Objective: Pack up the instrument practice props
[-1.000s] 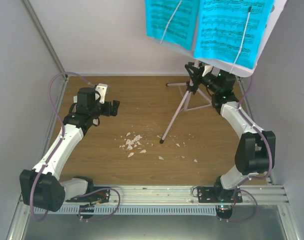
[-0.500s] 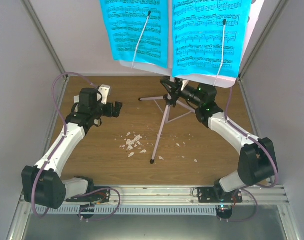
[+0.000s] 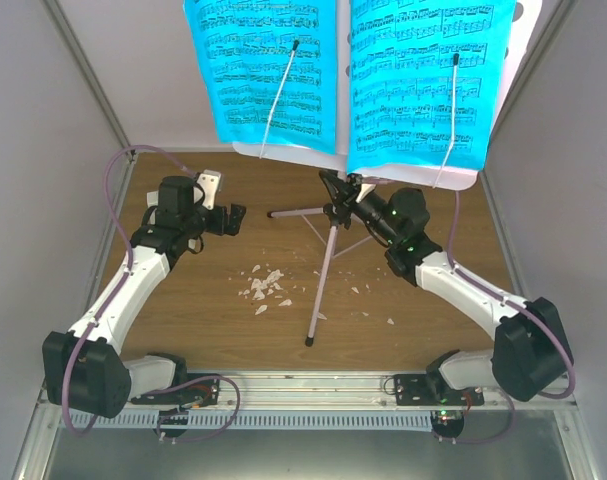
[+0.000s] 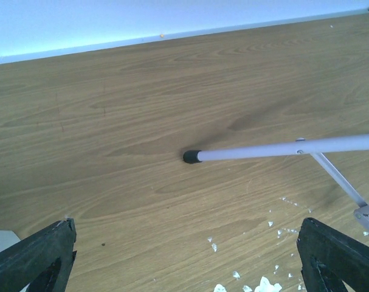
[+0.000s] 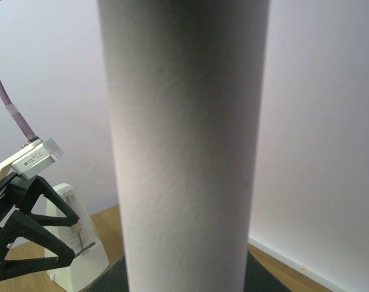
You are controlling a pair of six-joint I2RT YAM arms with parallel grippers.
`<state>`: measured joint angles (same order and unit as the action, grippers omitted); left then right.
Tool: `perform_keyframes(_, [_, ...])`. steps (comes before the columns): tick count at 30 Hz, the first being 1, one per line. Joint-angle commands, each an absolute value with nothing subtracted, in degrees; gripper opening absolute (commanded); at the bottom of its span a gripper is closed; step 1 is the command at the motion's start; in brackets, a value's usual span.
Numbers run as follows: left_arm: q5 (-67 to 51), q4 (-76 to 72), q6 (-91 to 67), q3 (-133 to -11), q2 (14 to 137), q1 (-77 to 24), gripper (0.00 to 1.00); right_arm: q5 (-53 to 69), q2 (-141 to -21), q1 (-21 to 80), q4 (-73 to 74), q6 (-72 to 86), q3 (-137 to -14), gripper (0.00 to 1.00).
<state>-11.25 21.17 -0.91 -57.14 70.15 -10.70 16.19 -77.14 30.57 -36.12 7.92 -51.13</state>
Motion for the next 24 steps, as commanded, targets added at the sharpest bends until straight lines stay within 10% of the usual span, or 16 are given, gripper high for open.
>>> perform_keyframes(1, [-11.99,18.19,-0.55,-56.42,70.38,-11.31,0.99,8.05,-74.77,30.84,-37.81,16.80,-49.81,0.00])
perform_keyframes(9, [-11.53,18.28,-0.36,-56.32,70.41,-12.08,0.99,8.09,-73.30,30.83,-34.92,15.87,-49.24,0.23])
perform_keyframes(14, [-11.06,18.15,-0.35,-56.16,70.49,-12.57,0.99,7.36,-71.17,30.90,-34.30,15.53,-48.06,0.71])
perform_keyframes(24, [-7.38,16.44,-0.35,-54.93,67.92,-13.35,0.99,3.58,-63.67,30.78,-27.64,17.09,-43.24,0.93])
